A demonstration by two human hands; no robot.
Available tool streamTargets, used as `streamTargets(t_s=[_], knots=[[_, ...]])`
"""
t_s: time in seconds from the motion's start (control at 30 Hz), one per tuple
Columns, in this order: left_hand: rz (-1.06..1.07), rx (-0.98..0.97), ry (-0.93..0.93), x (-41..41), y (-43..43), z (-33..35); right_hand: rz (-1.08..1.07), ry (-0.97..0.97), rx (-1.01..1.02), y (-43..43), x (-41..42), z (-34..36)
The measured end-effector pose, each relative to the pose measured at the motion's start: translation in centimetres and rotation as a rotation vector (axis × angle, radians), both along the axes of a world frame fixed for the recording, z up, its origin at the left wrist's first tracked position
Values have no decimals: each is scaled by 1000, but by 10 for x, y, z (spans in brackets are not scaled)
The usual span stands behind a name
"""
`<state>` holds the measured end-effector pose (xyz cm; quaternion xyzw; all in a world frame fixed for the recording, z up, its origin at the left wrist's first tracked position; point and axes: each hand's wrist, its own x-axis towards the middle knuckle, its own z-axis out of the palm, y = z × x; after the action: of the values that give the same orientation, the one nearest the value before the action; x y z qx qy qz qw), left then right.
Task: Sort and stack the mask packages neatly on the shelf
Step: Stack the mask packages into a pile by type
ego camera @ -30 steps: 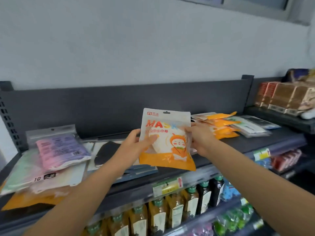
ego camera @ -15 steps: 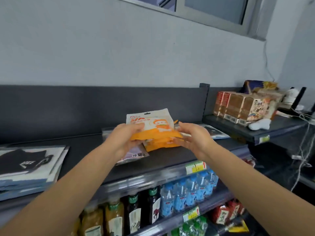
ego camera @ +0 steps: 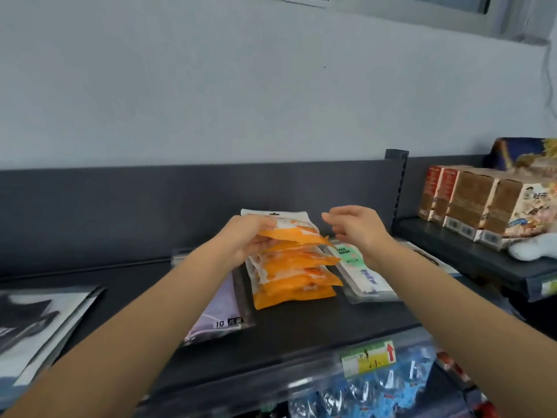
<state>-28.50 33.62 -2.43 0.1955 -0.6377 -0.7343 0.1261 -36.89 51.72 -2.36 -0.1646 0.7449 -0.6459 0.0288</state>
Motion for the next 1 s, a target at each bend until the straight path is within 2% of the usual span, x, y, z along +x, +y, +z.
streamTargets(t_s=[0.07,0.17,0.27,0.37,0.57,0.7,0.8,0.93,1.0], knots=[[16,-15,-53,-15,-6,-8,9,72,146,-5,-18,-5],[91,-191,-170,-34,-16,-22,95,112,304,-13,-38,-12],[102,-321,-206,-40,-22,-23,144,160,384,-23,-52,-18],[88,-372,-259,-41,-24,-23,188,175,439,-30,-58,-22],[108,-264,-211,-34,-16,-24,266,184,439,-30,-64,-23],[240,-200,-140,-24,-8,-22,250,239,376,-24,-63,-16],[342,-216,-81,-10,-12,-23,199,398,272,-17,-59,-7],[438,-241,-24,32,-7,-21,212,784,259,-25,-38,7],[469,-301,-5,59,-9,-20,326,798,189,-43,-11,15]])
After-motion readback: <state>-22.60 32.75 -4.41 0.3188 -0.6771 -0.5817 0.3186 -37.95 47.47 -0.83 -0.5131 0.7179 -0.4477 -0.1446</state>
